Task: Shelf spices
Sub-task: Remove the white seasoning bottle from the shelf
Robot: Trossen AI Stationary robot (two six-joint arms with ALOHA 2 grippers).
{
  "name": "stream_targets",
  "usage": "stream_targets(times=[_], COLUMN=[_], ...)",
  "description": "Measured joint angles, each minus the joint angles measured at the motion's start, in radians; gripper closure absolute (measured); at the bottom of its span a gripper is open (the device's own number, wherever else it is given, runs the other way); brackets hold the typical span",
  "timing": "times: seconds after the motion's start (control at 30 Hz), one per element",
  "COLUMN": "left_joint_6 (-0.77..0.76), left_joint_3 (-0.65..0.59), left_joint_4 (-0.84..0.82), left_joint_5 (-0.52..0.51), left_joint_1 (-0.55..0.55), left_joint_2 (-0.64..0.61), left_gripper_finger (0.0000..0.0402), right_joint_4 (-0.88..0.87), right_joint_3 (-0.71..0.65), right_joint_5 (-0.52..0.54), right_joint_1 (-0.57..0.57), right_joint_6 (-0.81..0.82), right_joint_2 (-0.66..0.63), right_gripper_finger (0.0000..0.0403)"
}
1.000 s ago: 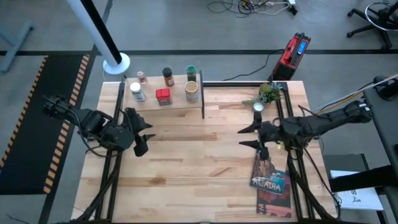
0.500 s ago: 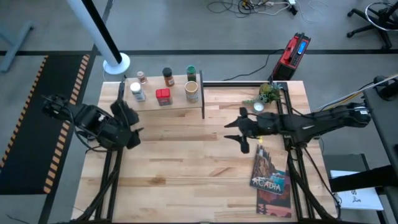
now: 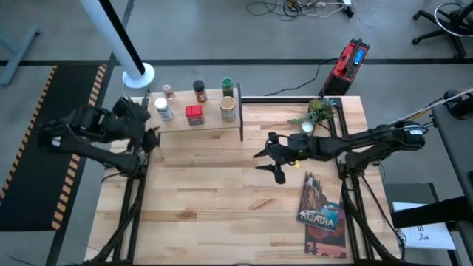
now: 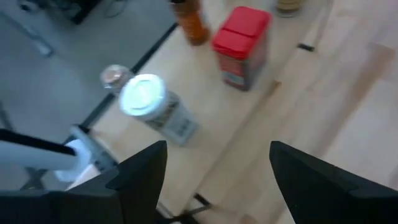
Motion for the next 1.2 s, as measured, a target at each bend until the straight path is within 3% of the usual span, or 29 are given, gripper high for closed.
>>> stream_targets(times=[0.1, 0.4, 0.7, 0.97, 1.2], left_joint_6=[0.105, 0.456, 0.629, 0.698, 0.704], left_joint_3=[-0.009, -0.071, -0.119, -0.191, -0.292], left_joint_4=[0.062, 0.348, 0.45, 0.528, 0.564], left_joint_5=[0.007, 0.225, 0.434, 0.551, 0.614], left_joint_1=[0.114, 0.472, 0.75, 0.886, 0.898], left_joint_2=[0.0, 0.035, 0.019, -0.003, 0.011], left_gripper_finger=[0.0129, 0.014, 0.0144, 0.0111, 0.0098], right_joint_4=[0.018, 0.071, 0.071, 0.072, 0.072], right_joint_3=[0.0, -0.001, -0.015, -0.023, -0.026], right_joint_5=[-0.001, -0.03, -0.052, -0.052, -0.052], right_joint_1=[0.0, 0.0, 0.002, 0.002, 0.002], right_joint_6=[-0.008, -0.021, -0.003, -0.004, -0.005], right_joint_2=[0.01, 0.094, 0.117, 0.111, 0.112], right_gripper_finger=[0.0217, 0.0217, 0.0217, 0.0217, 0.0217])
